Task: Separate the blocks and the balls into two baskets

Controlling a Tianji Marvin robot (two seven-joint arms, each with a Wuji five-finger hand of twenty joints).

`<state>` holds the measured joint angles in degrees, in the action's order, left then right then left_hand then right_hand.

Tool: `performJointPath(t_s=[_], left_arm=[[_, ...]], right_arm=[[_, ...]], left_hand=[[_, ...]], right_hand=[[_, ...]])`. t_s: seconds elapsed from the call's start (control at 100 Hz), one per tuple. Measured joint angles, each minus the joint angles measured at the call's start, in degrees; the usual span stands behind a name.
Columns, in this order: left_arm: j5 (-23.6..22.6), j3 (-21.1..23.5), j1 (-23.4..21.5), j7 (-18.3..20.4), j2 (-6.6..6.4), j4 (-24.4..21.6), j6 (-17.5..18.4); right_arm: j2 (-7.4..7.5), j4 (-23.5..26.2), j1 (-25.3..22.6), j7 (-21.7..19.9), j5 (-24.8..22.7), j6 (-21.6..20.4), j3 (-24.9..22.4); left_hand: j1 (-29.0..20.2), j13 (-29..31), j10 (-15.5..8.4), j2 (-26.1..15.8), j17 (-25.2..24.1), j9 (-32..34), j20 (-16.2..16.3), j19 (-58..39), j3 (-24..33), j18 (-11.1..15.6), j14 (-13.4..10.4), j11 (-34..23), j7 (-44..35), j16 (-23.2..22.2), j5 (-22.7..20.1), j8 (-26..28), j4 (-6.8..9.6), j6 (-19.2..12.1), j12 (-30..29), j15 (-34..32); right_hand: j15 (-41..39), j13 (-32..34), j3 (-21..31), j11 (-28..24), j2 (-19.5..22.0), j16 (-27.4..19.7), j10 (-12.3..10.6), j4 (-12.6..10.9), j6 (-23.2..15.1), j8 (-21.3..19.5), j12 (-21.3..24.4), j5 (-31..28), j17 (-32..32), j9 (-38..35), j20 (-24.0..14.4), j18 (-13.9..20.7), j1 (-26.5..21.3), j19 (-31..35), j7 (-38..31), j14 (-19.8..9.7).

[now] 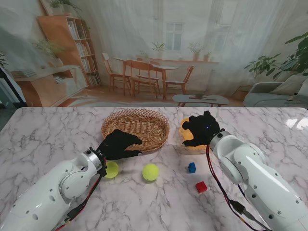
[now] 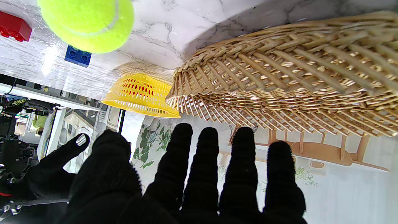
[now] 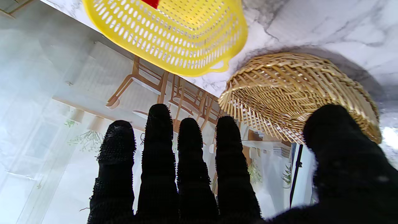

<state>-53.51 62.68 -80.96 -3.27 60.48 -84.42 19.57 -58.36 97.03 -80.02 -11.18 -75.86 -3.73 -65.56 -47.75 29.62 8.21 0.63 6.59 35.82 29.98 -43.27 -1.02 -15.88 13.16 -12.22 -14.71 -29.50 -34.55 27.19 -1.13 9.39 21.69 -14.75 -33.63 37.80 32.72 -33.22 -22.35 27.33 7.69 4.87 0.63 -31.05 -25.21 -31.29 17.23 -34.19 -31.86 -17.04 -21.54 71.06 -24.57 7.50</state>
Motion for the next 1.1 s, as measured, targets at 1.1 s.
performJointPath(t_s=[1.1], left_arm=[[0.11,-0.64,0.33,1.02,-0.11,0.06,-0.46]], right_arm=[[0.19,1.39,-12.43,4.14,-3.3,5.59,1.13]], left_hand=[[0.0,0.0,0.0,0.0,0.02,0.0,0.0,0.0,0.0,0.0,0.0,0.0,-0.01,0.0,0.0,0.0,0.0,0.0,0.0,0.0]], right_hand=[[0.0,1.58,8.38,-0.97,-8.18,1.51,-0.76,-0.69,-0.76,0.02,-4.19,-3.5,0.34,-4.63,-0.18,-0.08,-1.63,-0.66,0.43,0.08]])
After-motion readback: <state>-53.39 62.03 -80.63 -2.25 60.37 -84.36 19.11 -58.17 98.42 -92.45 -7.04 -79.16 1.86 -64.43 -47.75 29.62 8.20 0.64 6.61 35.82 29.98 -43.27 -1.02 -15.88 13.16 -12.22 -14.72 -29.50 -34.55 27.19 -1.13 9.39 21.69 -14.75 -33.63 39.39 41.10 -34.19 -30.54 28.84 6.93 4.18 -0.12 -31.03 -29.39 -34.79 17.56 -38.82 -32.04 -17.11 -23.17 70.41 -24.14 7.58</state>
